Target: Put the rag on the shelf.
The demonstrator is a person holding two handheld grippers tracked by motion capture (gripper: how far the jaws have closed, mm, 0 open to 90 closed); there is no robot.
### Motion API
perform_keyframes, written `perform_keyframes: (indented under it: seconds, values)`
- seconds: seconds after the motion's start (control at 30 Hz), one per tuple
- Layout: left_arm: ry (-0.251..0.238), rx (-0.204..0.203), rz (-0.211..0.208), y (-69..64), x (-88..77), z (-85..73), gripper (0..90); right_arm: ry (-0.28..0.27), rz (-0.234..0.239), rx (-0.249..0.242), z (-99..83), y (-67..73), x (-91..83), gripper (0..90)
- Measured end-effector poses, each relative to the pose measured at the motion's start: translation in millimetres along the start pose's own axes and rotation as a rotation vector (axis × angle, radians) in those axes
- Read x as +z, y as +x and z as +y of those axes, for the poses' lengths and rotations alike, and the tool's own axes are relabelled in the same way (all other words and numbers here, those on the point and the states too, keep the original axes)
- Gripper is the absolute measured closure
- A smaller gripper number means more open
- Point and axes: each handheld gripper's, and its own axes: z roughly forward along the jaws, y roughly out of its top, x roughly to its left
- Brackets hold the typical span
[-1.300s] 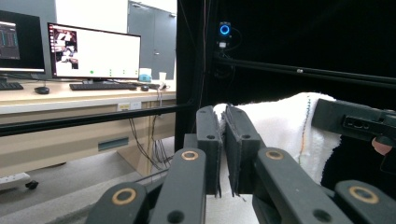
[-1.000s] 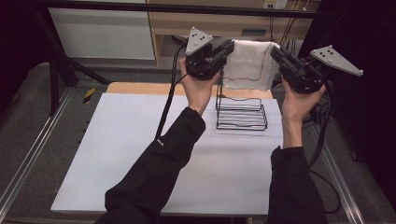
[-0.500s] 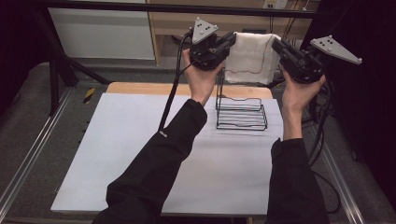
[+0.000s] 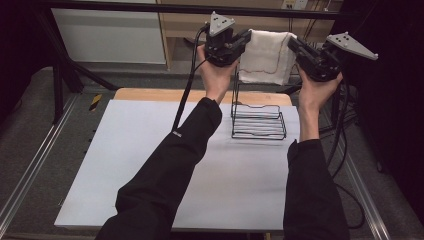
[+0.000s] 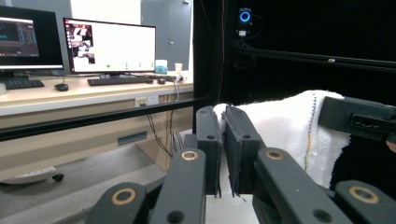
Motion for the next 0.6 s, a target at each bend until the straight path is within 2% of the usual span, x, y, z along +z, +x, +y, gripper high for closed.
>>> perform_keyframes:
  seconds: [0.23,0.4,0.5,0.6]
  values:
    - [0.026,0.014,0.015,5.6,12.6,-5.1,84.5,0.027,-0.005,0.007,-4.9,-8.2,11.0,82.0]
    - [0.035,0.010,0.023,11.1,18.8,-6.0,84.5,0.037,0.002,0.014,-4.3,-12.3,19.2,82.0]
    - [0.040,0.005,0.020,13.1,20.4,-8.0,84.5,0.046,0.002,0.014,-5.1,-13.4,22.8,82.0]
    - [0.053,0.019,0.013,12.9,21.9,-10.2,84.5,0.052,-0.001,0.016,-8.5,-15.6,23.4,81.9]
